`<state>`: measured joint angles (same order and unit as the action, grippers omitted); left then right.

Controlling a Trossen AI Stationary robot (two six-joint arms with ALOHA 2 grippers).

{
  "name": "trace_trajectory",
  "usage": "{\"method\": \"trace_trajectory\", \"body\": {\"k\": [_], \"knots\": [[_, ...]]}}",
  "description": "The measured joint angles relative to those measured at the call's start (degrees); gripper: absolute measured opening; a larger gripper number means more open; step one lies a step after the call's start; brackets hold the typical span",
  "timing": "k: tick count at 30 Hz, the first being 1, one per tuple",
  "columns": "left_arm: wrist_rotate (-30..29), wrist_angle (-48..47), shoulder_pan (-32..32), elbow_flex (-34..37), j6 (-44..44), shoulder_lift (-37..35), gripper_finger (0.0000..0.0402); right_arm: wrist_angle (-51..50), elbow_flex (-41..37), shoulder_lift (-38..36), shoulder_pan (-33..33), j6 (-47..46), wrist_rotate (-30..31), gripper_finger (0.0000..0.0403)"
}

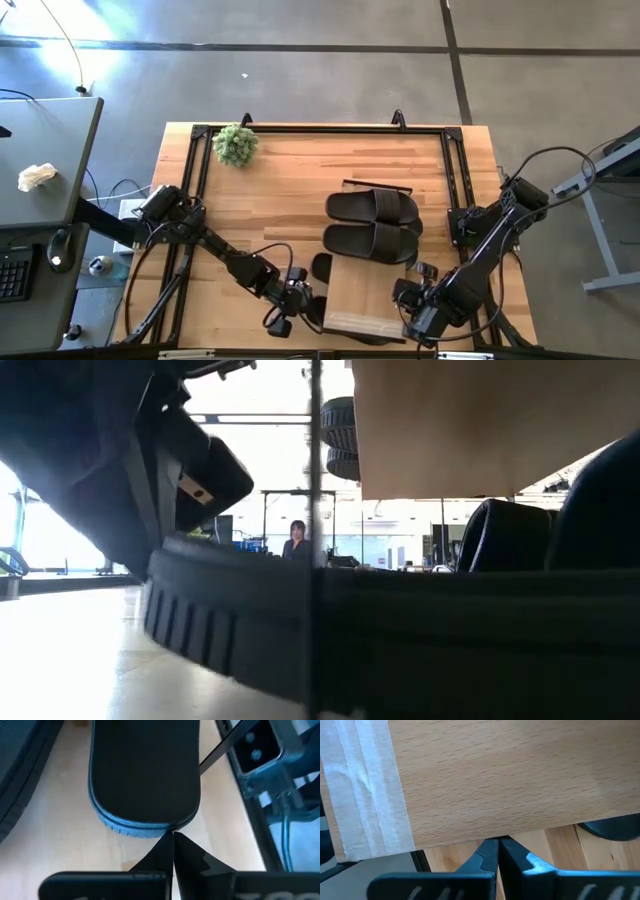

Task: Pick and place slides into the shelf
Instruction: Adjust the black slides under the shelf

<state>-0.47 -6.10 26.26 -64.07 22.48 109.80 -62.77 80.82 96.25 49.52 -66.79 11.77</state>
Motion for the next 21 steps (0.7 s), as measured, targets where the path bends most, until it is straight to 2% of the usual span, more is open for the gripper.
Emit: {"method": "trace_trajectory", "body": {"k": [12, 21], "knots": [[-0.15, 3.36, 0.04, -0.11, 2.47, 3.14, 0.0000, -0.26, 0.00, -0.02, 0.04, 0.01, -0.26, 0.0000], [-0.92, 3.54, 0.02, -0.11, 4.42, 2.95, 0.0000, -0.24, 0.00, -0.02, -0.19, 1.26, -0.38, 0.0000]]}}
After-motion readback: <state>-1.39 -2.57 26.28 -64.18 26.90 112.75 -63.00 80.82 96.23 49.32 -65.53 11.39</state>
